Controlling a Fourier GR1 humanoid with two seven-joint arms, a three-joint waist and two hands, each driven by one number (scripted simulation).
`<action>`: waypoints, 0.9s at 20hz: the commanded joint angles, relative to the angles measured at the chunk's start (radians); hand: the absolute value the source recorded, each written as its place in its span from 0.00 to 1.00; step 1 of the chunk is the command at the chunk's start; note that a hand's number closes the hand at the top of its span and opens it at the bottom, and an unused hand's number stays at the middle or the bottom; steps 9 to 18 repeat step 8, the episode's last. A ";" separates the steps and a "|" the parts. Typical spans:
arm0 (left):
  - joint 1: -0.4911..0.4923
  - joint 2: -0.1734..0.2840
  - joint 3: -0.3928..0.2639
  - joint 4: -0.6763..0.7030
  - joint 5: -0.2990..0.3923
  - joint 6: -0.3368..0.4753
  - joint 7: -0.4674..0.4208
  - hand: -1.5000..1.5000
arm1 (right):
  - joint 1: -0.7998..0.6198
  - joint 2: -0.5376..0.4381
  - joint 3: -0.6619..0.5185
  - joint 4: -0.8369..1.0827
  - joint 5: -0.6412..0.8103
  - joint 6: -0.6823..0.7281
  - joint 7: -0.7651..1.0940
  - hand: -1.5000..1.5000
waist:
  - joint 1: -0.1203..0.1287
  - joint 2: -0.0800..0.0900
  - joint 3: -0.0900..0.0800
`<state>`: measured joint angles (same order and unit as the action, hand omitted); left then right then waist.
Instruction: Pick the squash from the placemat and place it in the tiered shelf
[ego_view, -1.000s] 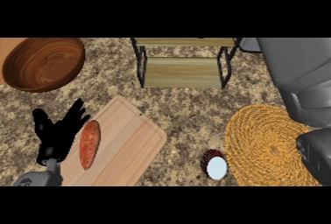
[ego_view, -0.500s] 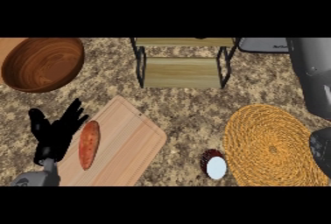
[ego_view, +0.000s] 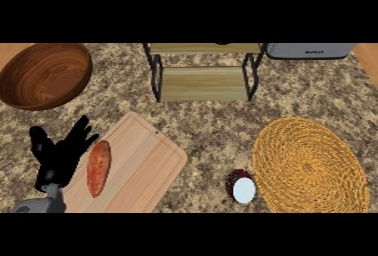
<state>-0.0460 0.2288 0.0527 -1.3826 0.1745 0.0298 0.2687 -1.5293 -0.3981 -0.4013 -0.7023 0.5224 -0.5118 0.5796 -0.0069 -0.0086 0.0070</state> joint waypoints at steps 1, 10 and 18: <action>0.021 -0.028 -0.012 0.035 -0.007 0.010 0.012 0.50 | 0.104 -0.074 -0.059 -0.095 -0.080 0.059 -0.004 0.00 | -0.010 0.003 -0.006; 0.033 -0.008 -0.006 -0.002 0.000 -0.015 0.038 0.50 | 0.231 -0.198 -0.091 -0.274 -0.194 0.270 0.028 0.00 | -0.008 0.002 -0.006; 0.033 -0.008 -0.006 -0.002 0.000 -0.015 0.038 0.50 | 0.231 -0.198 -0.091 -0.274 -0.194 0.270 0.028 0.00 | -0.008 0.002 -0.006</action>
